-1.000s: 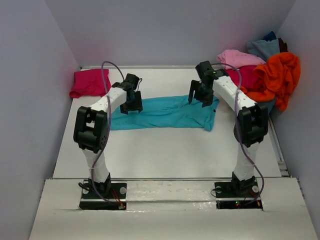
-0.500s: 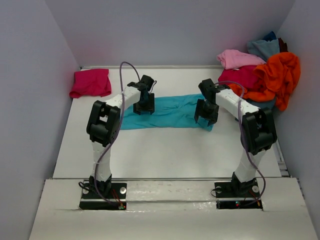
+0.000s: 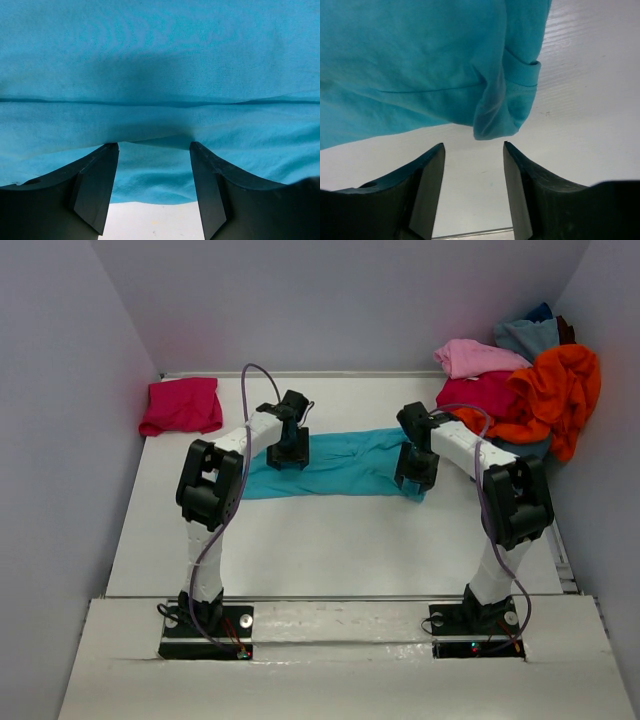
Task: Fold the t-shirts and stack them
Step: Fold the tshirt
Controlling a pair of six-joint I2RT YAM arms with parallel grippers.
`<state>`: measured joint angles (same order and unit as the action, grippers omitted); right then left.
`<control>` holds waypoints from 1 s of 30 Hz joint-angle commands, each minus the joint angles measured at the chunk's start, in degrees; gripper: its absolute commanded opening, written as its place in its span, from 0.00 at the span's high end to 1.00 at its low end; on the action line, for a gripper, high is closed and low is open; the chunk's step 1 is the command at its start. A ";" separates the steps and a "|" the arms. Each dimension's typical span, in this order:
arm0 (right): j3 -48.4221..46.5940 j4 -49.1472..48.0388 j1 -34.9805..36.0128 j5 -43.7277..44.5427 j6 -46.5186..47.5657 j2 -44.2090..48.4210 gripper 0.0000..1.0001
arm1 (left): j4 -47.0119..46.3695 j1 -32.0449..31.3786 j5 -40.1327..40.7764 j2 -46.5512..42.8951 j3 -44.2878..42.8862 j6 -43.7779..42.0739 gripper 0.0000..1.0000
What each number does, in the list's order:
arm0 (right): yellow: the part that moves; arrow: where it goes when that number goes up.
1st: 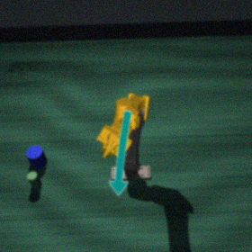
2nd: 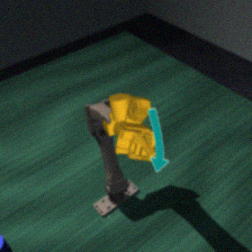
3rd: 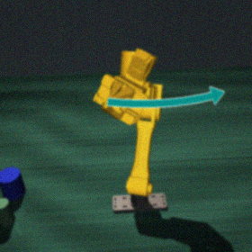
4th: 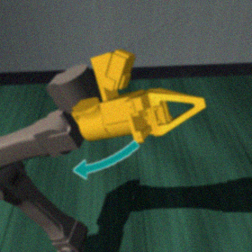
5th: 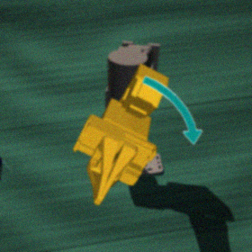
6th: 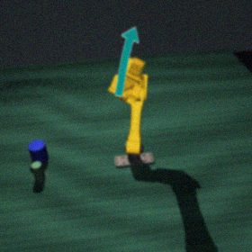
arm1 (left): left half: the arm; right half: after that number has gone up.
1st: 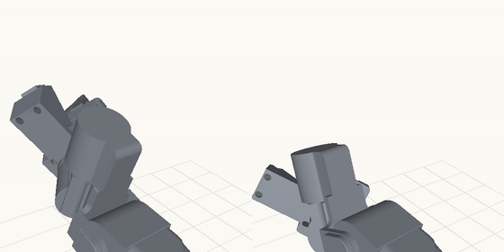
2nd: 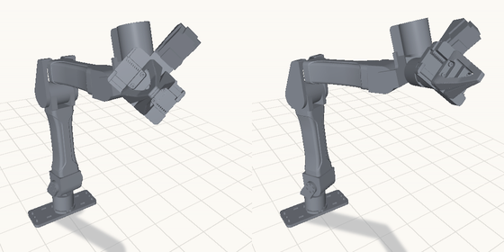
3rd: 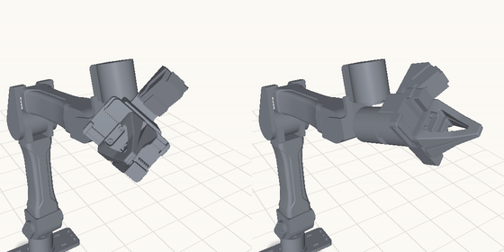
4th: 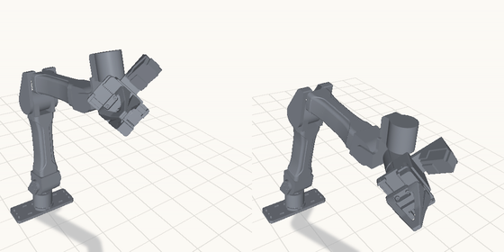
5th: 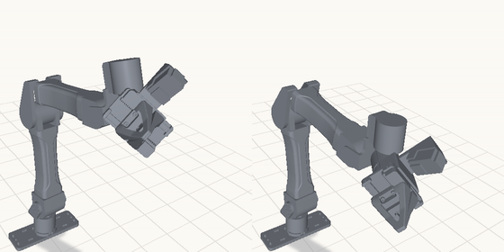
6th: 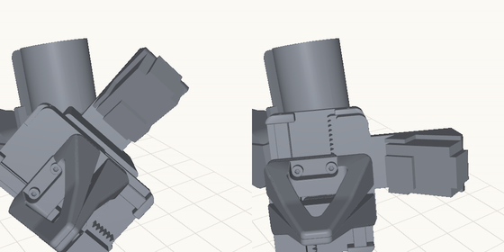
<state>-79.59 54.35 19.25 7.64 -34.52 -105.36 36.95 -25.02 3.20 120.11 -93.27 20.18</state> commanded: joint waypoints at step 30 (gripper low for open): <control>5.85 -1.18 0.53 8.18 -3.45 0.95 0.93 | 0.58 -0.03 2.95 0.38 2.39 -0.41 0.31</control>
<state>-74.37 53.56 19.25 13.17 -36.99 -105.41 36.69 -25.04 4.86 121.19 -92.29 19.88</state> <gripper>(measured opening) 0.073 0.693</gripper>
